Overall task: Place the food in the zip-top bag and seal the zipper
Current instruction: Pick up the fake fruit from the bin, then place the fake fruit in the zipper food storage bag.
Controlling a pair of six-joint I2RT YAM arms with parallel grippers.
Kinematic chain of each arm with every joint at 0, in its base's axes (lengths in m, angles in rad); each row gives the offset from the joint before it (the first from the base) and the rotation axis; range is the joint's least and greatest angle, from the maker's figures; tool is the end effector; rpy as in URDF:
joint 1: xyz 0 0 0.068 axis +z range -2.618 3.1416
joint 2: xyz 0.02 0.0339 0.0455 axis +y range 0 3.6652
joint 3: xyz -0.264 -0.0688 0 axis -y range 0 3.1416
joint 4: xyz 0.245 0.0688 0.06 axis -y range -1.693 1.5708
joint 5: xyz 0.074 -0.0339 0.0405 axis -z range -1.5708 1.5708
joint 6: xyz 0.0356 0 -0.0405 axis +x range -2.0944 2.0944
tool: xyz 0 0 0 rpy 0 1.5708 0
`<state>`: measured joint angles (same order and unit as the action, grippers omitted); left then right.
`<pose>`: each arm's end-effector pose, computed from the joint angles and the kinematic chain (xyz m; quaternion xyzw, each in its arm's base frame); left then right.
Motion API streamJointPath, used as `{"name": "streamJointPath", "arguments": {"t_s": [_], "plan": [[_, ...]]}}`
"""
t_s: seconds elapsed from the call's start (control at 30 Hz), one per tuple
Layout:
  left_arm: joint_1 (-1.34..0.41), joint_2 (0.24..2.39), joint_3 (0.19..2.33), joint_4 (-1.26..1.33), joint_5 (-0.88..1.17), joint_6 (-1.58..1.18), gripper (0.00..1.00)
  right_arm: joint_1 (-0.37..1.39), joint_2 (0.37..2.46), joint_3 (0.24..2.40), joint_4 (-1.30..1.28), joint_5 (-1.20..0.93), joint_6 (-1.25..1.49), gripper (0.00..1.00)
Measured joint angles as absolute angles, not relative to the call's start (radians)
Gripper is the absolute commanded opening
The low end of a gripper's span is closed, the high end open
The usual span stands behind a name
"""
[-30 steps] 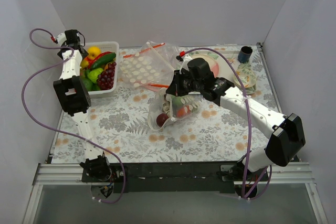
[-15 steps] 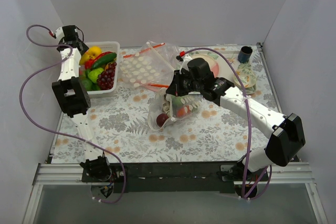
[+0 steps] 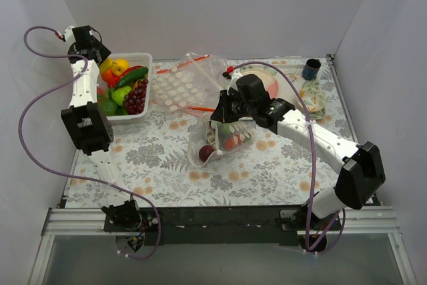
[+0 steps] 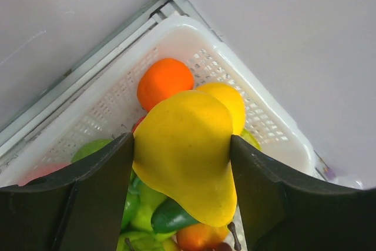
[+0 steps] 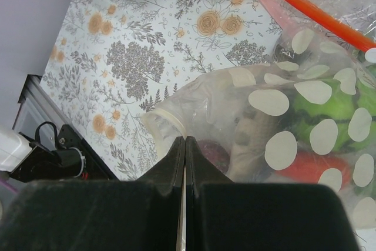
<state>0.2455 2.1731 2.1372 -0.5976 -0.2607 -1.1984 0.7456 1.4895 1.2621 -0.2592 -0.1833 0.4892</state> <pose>0.4866 0.1314 0.3180 -0.6287 0.6251 -0.1023 0.4512 0.2506 0.2403 0.3289 -0.1559 0.8400 0.3614 0.3735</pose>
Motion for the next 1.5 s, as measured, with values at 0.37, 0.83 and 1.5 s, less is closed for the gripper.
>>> {"name": "streamJointPath", "arguments": {"t_s": [0.37,0.83,1.5], "plan": [[0.196,1.871,1.870,-0.583,-0.075,-1.214,0.45,0.746,1.530,1.328,-0.318,-0.136,0.450,0.01],[-0.002,1.366,1.275,-0.490,0.250,-1.263,0.46,0.746,1.631,1.450,-0.421,-0.036,0.423,0.01],[-0.276,1.085,0.946,-0.353,0.505,-1.419,0.47,0.746,1.643,1.494,-0.464,0.011,0.464,0.01]]}}
